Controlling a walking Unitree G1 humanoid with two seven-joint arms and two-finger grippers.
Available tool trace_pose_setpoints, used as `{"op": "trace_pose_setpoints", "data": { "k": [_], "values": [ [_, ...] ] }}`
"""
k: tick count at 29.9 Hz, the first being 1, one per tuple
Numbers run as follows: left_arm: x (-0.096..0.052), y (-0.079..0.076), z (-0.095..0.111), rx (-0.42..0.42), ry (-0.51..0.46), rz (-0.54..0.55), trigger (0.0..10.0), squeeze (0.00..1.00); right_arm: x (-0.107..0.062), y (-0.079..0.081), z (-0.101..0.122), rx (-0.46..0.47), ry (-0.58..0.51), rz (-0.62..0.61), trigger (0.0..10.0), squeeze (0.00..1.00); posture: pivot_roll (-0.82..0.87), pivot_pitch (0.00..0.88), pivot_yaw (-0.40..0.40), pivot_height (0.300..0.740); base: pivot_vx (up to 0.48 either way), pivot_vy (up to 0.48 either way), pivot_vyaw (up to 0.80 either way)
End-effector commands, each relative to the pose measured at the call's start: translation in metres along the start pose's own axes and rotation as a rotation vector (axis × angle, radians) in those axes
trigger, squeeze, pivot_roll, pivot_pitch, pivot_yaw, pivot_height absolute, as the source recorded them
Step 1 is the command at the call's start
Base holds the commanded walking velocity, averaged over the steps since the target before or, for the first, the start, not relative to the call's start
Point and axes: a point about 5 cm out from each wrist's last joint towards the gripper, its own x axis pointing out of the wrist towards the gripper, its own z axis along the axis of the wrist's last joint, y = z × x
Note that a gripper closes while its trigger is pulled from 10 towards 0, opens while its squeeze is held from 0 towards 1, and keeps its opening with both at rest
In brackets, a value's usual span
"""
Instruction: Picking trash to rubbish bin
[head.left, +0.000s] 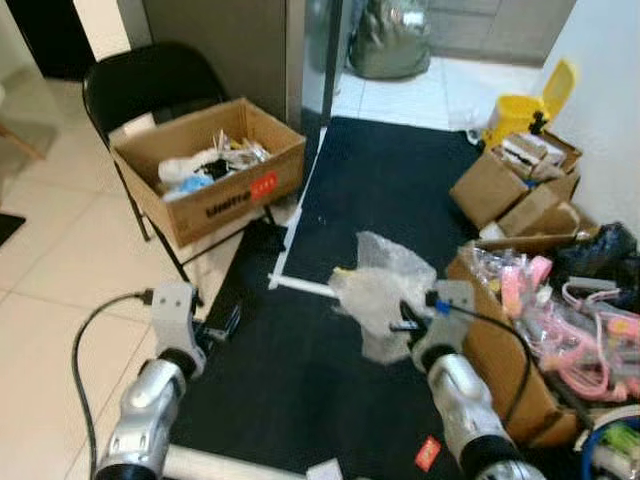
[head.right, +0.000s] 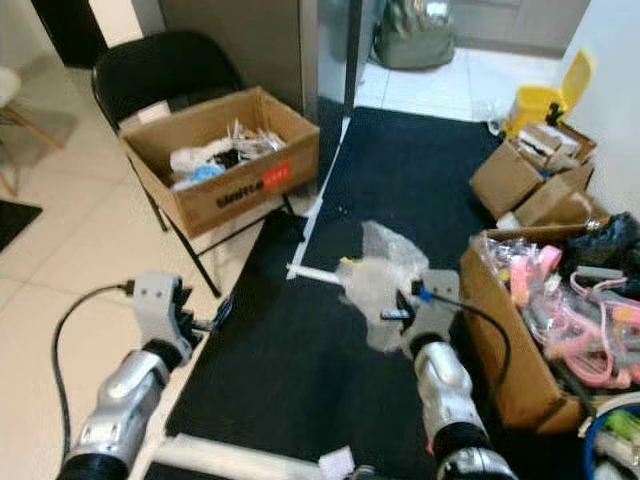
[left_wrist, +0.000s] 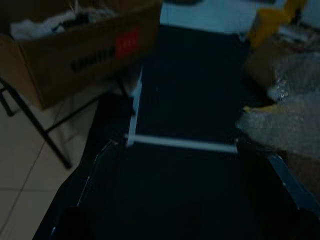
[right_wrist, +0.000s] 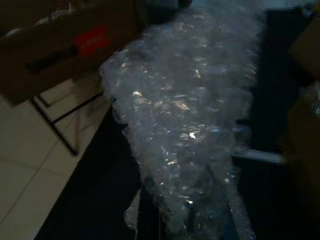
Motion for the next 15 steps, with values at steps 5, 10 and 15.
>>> {"op": "trace_pose_setpoints", "data": {
  "k": [5, 10, 15],
  "values": [
    [-0.015, 0.004, -0.010, -0.015, 0.011, 0.075, 10.0, 0.00, -0.004, 0.005, -0.009, 0.024, 0.025, 0.004, 10.0, 0.00, 0.05, 0.143, -0.029, 0.740, 0.329, 0.000, 0.00],
    [-0.021, 0.003, -0.016, -0.029, 0.028, 0.100, 10.0, 0.00, -0.005, 0.005, -0.010, 0.023, 0.028, 0.006, 10.0, 0.00, 0.05, 0.139, -0.027, 0.740, 0.328, 0.000, 0.00],
    [-0.025, 0.001, -0.018, -0.021, 0.036, 0.109, 10.0, 0.00, -0.006, 0.004, -0.012, 0.028, 0.033, -0.004, 10.0, 0.00, 0.05, 0.133, -0.026, 0.740, 0.327, 0.000, 0.00]
  ]
}}
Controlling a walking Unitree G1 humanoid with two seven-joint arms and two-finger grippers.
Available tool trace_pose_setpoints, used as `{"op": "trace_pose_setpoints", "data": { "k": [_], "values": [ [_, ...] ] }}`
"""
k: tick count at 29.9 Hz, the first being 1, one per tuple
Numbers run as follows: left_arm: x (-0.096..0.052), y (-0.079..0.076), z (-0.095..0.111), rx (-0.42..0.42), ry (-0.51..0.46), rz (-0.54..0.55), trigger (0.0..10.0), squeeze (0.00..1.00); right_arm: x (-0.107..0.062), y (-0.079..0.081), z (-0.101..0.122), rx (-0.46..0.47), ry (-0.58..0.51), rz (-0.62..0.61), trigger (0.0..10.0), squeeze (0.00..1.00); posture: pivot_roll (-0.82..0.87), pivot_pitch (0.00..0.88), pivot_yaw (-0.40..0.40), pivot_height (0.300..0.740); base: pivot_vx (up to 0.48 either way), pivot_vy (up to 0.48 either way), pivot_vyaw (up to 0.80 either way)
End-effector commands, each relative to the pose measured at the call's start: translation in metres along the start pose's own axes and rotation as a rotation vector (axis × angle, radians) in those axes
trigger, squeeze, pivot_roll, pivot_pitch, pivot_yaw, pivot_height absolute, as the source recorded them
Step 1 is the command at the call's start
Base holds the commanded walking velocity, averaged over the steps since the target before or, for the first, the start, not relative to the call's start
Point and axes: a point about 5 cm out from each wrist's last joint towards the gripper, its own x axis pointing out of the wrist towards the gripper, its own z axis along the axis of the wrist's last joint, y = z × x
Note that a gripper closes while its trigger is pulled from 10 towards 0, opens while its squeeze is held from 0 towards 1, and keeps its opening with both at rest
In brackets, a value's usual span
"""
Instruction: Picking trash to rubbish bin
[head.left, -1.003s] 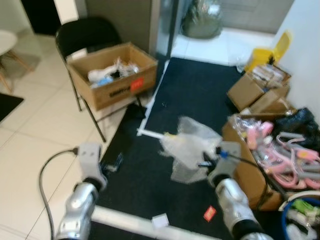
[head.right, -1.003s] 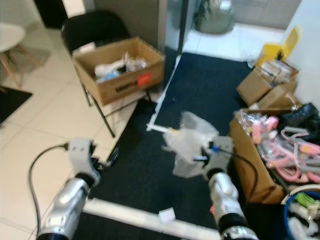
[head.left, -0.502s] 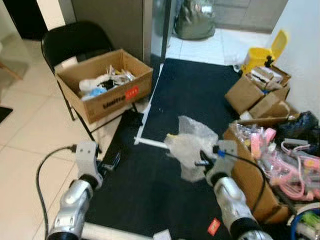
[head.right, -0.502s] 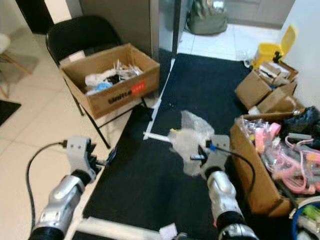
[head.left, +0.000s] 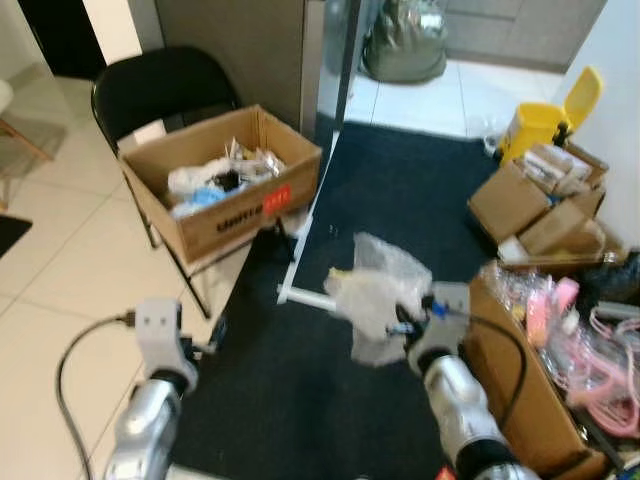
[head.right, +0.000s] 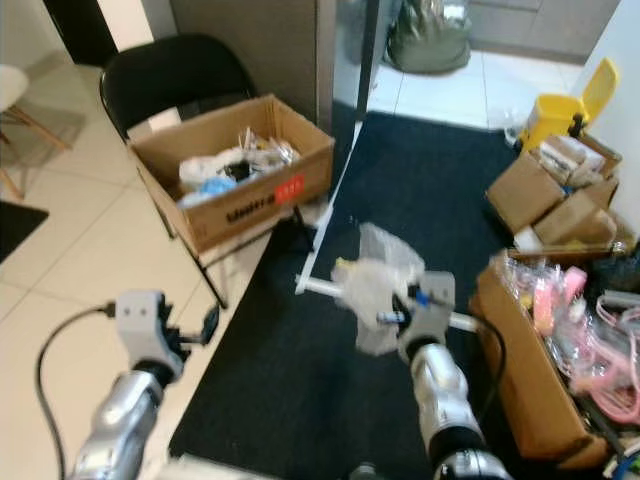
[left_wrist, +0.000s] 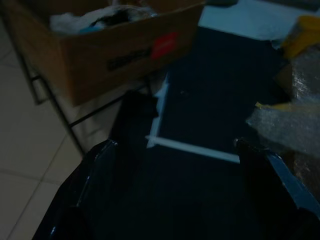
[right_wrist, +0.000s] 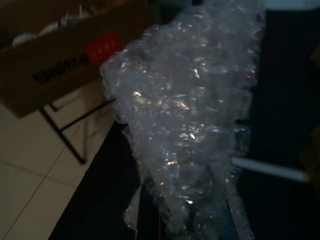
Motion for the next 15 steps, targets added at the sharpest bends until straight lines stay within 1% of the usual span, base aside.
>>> {"op": "trace_pose_setpoints", "data": {
  "k": [1, 15],
  "values": [
    [-0.0058, 0.0060, -0.0040, 0.007, 0.019, 0.029, 10.0, 0.00, -0.0043, 0.0019, -0.0090, 0.023, 0.028, -0.008, 10.0, 0.00, 0.05, 0.131, -0.026, 0.740, 0.330, 0.000, 0.00],
    [-0.0026, 0.0016, -0.0011, 0.024, 0.018, 0.011, 10.0, 0.00, -0.0051, 0.0014, -0.0105, 0.023, 0.034, -0.012, 10.0, 0.00, 0.05, 0.114, -0.019, 0.740, 0.329, 0.000, 0.00]
  ]
}}
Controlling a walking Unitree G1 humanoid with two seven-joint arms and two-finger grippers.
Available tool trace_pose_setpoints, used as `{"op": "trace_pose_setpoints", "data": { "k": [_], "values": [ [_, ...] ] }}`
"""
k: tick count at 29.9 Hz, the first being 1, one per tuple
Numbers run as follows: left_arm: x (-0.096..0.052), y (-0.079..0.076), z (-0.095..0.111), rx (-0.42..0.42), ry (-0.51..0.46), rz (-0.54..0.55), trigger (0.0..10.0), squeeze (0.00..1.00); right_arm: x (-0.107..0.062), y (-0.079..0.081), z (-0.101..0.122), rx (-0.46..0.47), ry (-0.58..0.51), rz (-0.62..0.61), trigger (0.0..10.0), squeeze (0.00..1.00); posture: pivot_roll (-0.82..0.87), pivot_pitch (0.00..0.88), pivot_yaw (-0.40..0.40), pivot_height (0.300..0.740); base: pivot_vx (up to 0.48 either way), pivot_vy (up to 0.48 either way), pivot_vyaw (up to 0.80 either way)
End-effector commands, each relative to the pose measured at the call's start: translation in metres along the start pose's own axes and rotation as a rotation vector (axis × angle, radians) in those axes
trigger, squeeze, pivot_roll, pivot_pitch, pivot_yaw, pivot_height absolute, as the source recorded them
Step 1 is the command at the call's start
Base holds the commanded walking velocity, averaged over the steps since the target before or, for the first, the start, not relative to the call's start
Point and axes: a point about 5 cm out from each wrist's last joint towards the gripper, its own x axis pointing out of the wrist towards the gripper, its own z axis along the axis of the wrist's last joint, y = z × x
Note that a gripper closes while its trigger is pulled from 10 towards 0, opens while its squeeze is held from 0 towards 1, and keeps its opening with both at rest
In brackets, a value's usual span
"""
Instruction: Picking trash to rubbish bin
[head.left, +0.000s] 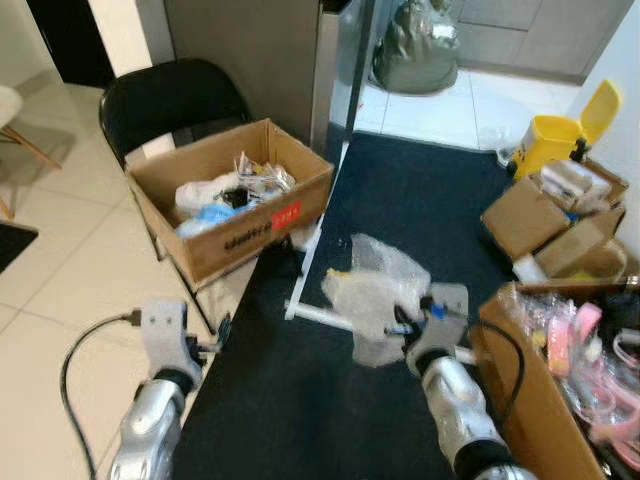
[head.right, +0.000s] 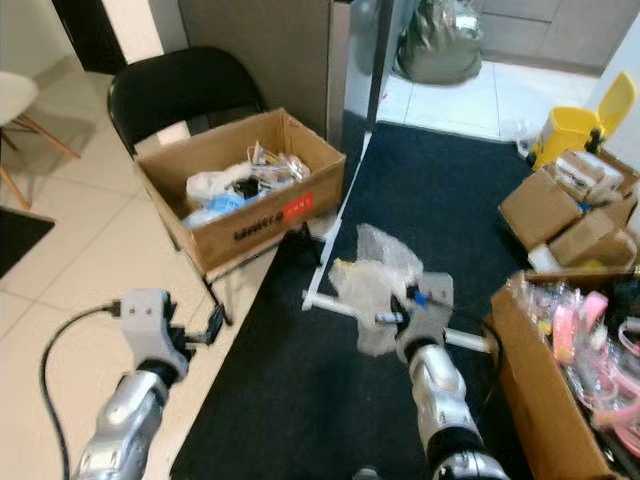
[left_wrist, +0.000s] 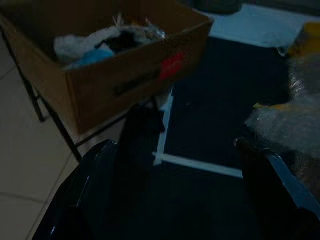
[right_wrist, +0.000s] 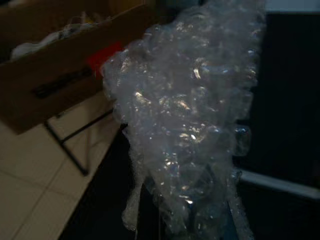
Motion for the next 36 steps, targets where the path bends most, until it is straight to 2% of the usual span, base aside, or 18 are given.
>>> {"op": "trace_pose_setpoints", "data": {
  "k": [1, 28, 31, 32, 36],
  "values": [
    [-0.006, 0.005, -0.006, 0.004, 0.032, 0.020, 10.0, 0.00, -0.003, 0.003, -0.007, 0.022, 0.024, -0.005, 10.0, 0.00, 0.05, 0.114, -0.019, 0.740, 0.330, 0.000, 0.00],
    [-0.003, 0.004, -0.003, 0.025, 0.028, 0.005, 10.0, 0.00, -0.003, -0.002, -0.006, 0.027, 0.019, -0.038, 10.0, 0.00, 0.05, 0.123, -0.023, 0.740, 0.329, 0.000, 0.00],
    [0.000, 0.005, 0.003, 0.038, 0.010, -0.002, 10.0, 0.00, 0.001, -0.003, 0.003, 0.073, -0.024, -0.057, 10.0, 0.00, 0.06, 0.133, -0.020, 0.740, 0.328, 0.000, 0.00],
    [0.003, 0.004, 0.010, 0.049, -0.015, -0.013, 10.0, 0.00, 0.007, -0.002, 0.017, 0.128, -0.092, -0.065, 10.0, 0.00, 0.06, 0.133, -0.020, 0.740, 0.326, 0.000, 0.00],
    [0.010, 0.003, 0.029, 0.062, -0.072, -0.033, 10.0, 0.00, 0.018, 0.005, 0.051, 0.214, -0.234, -0.029, 10.0, 0.00, 0.05, 0.133, -0.017, 0.740, 0.328, 0.000, 0.00]
  ]
}}
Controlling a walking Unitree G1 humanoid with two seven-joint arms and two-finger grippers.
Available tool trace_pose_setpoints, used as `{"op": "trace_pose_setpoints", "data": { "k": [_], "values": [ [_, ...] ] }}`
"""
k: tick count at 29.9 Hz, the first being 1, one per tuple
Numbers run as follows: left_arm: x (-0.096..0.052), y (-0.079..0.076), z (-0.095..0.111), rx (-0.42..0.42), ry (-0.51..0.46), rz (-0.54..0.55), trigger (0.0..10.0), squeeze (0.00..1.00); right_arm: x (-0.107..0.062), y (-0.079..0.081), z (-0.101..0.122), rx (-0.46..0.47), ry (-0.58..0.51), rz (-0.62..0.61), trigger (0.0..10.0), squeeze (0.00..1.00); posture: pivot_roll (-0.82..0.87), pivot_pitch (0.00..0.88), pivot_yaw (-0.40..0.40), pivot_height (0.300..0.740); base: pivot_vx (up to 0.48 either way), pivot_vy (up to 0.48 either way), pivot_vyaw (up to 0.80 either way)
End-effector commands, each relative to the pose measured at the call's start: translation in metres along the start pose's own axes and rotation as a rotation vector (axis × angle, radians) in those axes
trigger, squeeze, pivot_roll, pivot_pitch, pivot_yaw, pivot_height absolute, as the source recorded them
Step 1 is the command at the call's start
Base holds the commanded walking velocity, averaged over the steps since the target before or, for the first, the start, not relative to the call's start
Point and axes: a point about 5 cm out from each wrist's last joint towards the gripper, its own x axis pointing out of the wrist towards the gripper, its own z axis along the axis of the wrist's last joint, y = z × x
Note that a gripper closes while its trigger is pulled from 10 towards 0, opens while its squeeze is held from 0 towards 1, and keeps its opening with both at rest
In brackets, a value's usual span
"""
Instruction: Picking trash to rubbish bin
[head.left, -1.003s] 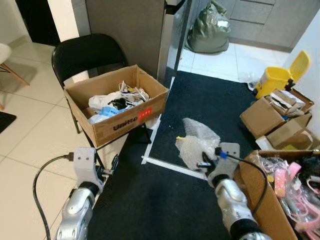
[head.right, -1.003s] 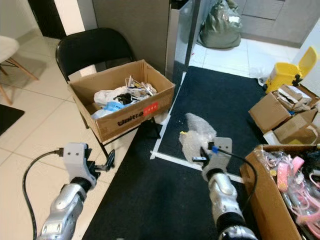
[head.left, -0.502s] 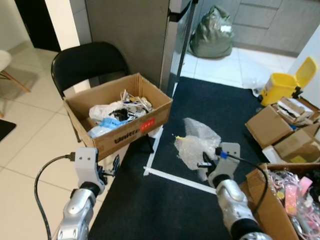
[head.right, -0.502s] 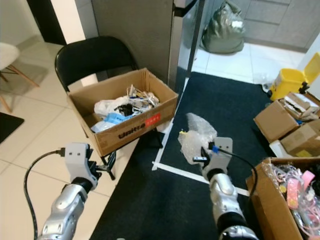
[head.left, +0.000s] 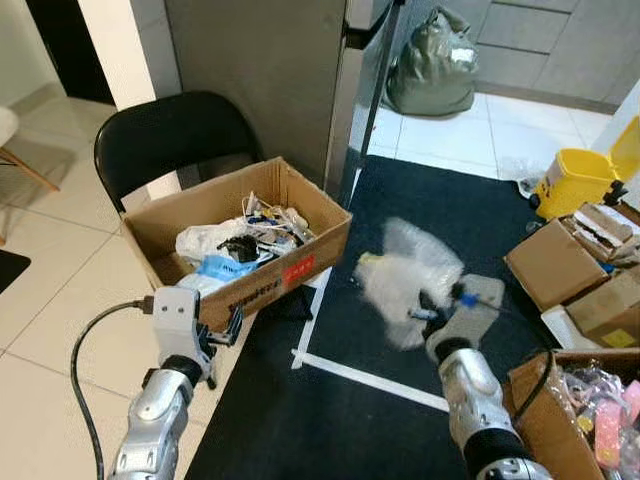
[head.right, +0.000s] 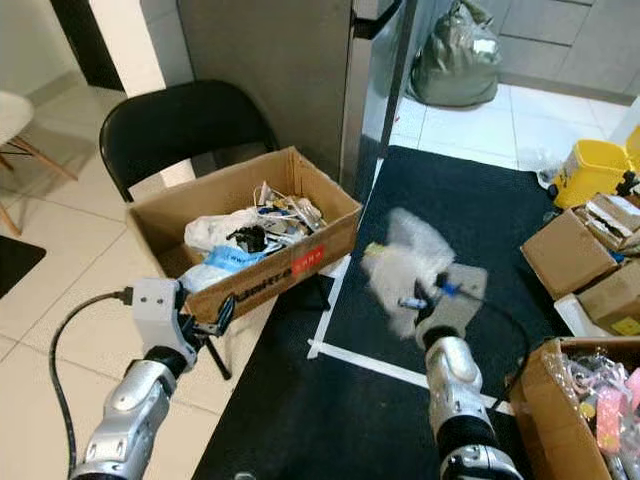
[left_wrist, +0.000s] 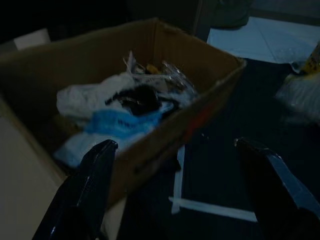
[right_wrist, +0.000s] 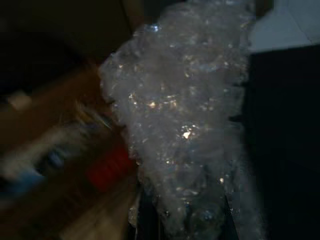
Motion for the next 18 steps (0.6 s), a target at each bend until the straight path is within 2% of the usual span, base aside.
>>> {"op": "trace_pose_setpoints", "data": {
  "k": [1, 3, 6, 16, 18],
  "values": [
    [0.002, -0.001, 0.007, 0.008, -0.020, -0.017, 10.0, 0.00, 0.002, -0.001, 0.006, 0.028, -0.024, 0.005, 10.0, 0.00, 0.05, 0.133, -0.017, 0.740, 0.330, 0.000, 0.00],
    [0.006, -0.003, 0.016, 0.024, -0.050, -0.034, 10.0, 0.00, 0.010, 0.009, 0.016, 0.055, -0.054, 0.059, 10.0, 0.00, 0.06, 0.133, -0.016, 0.740, 0.326, 0.000, 0.00],
    [0.008, -0.004, 0.019, 0.033, -0.059, -0.041, 10.0, 0.00, 0.014, 0.014, 0.019, 0.060, -0.054, 0.096, 10.0, 0.00, 0.06, 0.137, -0.020, 0.740, 0.326, 0.000, 0.00],
    [0.008, -0.004, 0.021, 0.034, -0.056, -0.043, 10.0, 0.00, 0.014, 0.016, 0.022, 0.078, -0.046, 0.113, 10.0, 0.00, 0.06, 0.137, -0.020, 0.740, 0.326, 0.000, 0.00],
    [0.007, -0.008, 0.020, 0.043, -0.054, -0.053, 10.0, 0.00, 0.013, 0.027, 0.018, 0.090, 0.007, 0.223, 10.0, 0.00, 0.05, 0.137, -0.019, 0.740, 0.330, 0.000, 0.00]
  ]
}}
